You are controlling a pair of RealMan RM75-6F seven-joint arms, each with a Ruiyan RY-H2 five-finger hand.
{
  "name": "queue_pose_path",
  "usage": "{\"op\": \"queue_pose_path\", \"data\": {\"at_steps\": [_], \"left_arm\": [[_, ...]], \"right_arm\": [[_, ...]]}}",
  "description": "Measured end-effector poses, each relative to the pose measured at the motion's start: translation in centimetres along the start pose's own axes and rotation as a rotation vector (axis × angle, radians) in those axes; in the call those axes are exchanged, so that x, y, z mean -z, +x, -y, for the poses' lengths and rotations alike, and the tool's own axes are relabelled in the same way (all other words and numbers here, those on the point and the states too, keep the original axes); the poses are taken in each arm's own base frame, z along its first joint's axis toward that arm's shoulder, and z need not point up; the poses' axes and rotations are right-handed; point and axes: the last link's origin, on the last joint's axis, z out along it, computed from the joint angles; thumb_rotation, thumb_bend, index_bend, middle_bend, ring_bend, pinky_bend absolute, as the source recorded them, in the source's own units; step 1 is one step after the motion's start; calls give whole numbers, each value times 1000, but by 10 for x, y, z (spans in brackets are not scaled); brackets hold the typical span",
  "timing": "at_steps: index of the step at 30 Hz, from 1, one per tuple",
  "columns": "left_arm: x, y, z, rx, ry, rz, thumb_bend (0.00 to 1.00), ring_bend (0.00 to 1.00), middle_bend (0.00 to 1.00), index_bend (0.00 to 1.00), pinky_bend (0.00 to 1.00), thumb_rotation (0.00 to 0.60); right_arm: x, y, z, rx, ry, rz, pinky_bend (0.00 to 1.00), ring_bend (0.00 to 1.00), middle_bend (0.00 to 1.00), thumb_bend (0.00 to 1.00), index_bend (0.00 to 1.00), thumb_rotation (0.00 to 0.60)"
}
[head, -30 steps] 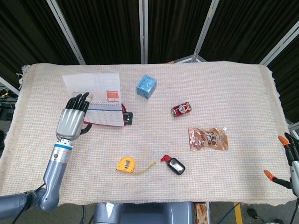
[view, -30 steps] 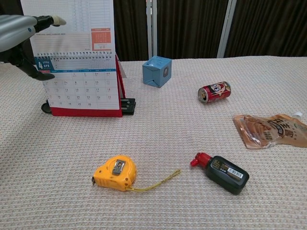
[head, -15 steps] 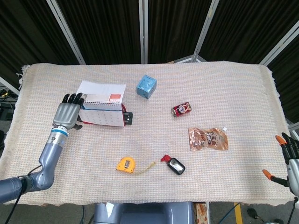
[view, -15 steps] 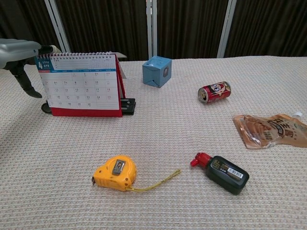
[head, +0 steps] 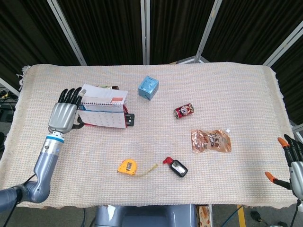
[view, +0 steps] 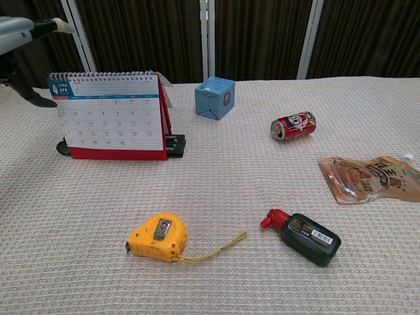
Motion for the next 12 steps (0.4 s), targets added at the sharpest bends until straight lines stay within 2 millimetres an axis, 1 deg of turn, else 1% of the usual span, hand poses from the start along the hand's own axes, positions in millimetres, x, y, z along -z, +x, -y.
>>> {"op": "queue_pose_path", "data": {"at_steps": [2, 6, 9, 12], "left_arm": [[19, -1, 4, -11, -8, -33, 88, 0, 0, 0, 0, 600], [70, -10, 13, -23, -3, -48, 87, 0, 0, 0, 0, 600], [100, -14, 15, -21, -1, -37, 88, 0, 0, 0, 0, 600], [124, -14, 19, -23, 13, -63, 88, 0, 0, 0, 0, 600]], "right_arm": [[-1, -1, -1, 5, -6, 2, 0, 0, 0, 54, 0, 600], [-3, -4, -1, 11, -9, 6, 0, 0, 0, 53, 0, 600], [-3, -8, -1, 21, -6, 15, 0, 0, 0, 54, 0, 600], [-2, -12, 1, 31, 1, 21, 0, 0, 0, 53, 0, 600]]}}
